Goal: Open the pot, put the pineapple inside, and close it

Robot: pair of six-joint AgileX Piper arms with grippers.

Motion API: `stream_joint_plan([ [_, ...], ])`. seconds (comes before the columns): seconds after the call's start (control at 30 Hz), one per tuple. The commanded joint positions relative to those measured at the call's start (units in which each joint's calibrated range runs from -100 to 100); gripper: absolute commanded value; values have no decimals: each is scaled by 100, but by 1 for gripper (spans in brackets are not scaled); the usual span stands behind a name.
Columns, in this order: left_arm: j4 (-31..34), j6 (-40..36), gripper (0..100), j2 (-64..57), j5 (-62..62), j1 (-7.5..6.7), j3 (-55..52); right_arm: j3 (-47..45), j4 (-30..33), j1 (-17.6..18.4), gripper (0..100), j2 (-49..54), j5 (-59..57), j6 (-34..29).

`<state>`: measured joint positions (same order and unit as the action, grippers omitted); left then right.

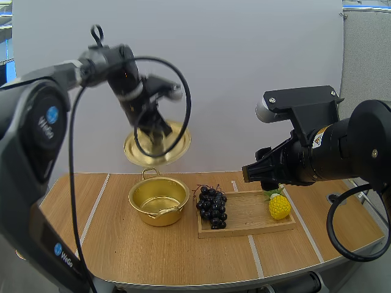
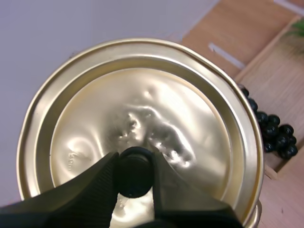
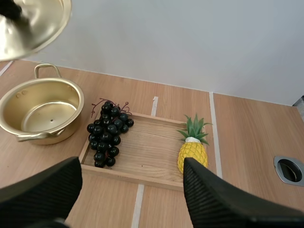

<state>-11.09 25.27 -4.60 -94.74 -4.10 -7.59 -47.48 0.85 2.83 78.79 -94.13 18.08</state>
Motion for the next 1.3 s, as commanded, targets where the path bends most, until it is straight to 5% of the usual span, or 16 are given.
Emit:
stream_joint_plan([
  [0.0,121,-294,0,-876,-118,-28,1114,38,38,-22,100,-1,31,11],
  [0.37,1313,-988,0,-1258,352,-28,3625,38,38,-22,100,-1,31,11],
  [0.77,1363,-1332,0,-1258,1069,-28,5357,38,-45,-22,100,-1,35,-49],
  [1.0,1363,-1332,0,-1258,1402,-28,5420,38,1466,-22,100,-277,83,-1161],
  [1.27,1363,-1332,0,-1258,1402,-28,5420,38,1661,-22,100,-1410,399,-1377],
])
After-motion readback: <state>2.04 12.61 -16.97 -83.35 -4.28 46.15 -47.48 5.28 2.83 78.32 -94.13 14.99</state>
